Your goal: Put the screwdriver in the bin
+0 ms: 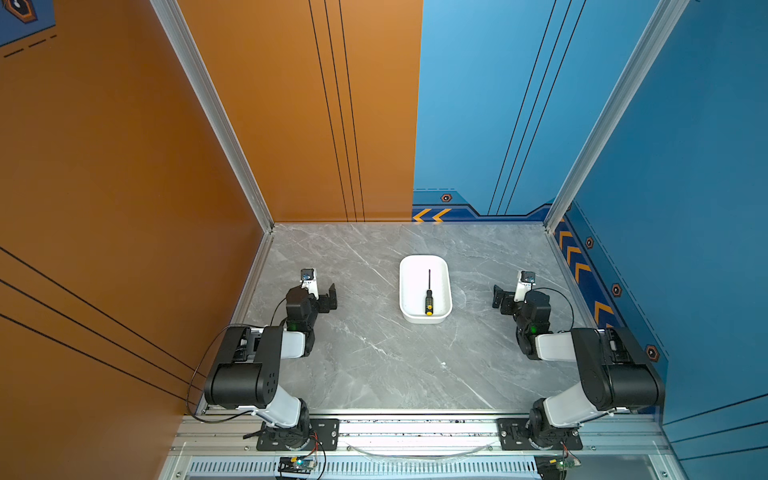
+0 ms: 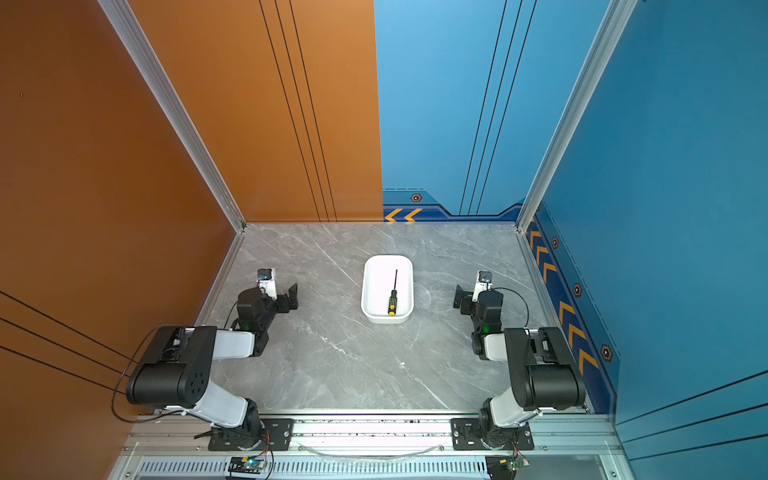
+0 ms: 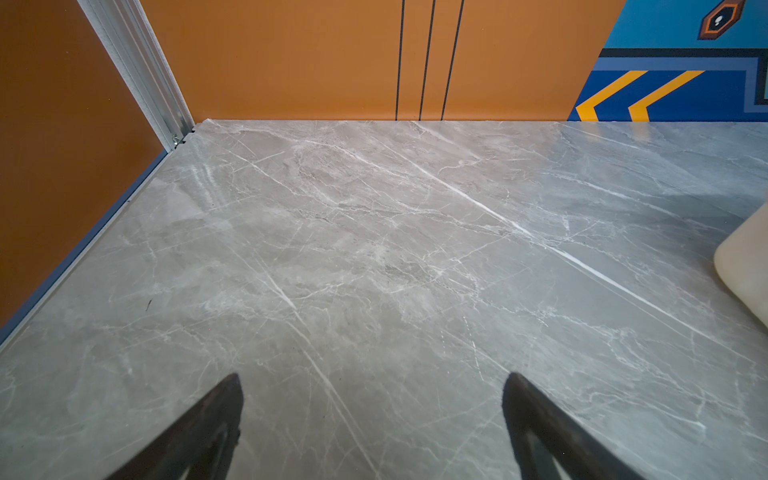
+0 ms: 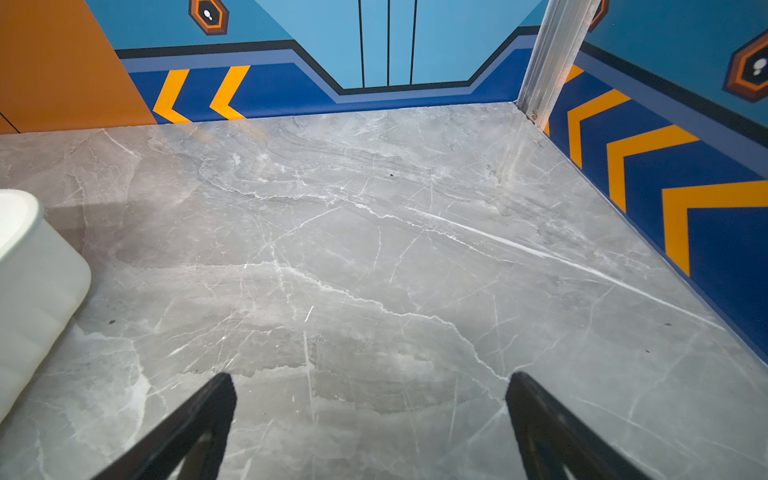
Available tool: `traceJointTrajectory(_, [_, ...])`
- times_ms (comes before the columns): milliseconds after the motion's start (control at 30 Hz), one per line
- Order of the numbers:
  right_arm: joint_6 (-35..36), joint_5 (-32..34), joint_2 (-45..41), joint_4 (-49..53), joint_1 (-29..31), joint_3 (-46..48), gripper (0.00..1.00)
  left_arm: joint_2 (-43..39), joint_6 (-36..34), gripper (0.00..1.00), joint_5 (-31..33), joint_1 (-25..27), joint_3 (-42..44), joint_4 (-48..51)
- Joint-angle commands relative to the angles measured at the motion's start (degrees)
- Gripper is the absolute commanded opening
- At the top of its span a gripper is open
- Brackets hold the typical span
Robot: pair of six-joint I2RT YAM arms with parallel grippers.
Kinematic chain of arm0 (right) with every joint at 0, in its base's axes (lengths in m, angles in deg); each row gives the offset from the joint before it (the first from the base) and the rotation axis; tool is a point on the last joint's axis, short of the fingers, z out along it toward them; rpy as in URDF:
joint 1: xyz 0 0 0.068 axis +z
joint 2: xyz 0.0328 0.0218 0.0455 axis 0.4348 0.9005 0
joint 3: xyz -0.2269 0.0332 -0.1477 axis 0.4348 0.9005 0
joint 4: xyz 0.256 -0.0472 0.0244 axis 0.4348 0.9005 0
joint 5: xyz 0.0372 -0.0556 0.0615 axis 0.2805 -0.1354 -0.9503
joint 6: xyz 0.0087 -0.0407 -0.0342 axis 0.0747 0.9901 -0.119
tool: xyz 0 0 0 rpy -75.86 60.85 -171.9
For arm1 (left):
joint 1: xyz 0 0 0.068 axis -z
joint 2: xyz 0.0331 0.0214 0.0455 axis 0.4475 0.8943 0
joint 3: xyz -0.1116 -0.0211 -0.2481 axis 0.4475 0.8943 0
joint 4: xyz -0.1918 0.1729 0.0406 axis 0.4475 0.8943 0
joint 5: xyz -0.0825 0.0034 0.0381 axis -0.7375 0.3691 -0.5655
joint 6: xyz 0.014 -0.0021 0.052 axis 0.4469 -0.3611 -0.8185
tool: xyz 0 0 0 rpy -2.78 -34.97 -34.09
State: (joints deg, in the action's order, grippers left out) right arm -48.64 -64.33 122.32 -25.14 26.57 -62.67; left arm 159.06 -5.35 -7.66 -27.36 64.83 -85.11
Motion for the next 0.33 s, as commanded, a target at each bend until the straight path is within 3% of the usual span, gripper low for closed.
traceJointTrajectory(0, [-0.13, 0.48, 0.30, -0.57, -0.02, -0.93, 1.00, 0.60, -0.93, 0.98, 1.13, -0.04, 0.65, -0.98])
traceJointTrajectory(300, [-0.17, 0.05, 0.30, -0.48, -0.27, -0.99, 1.00, 0.65, -1.01, 0.98, 1.26, 0.03, 0.68, -0.97])
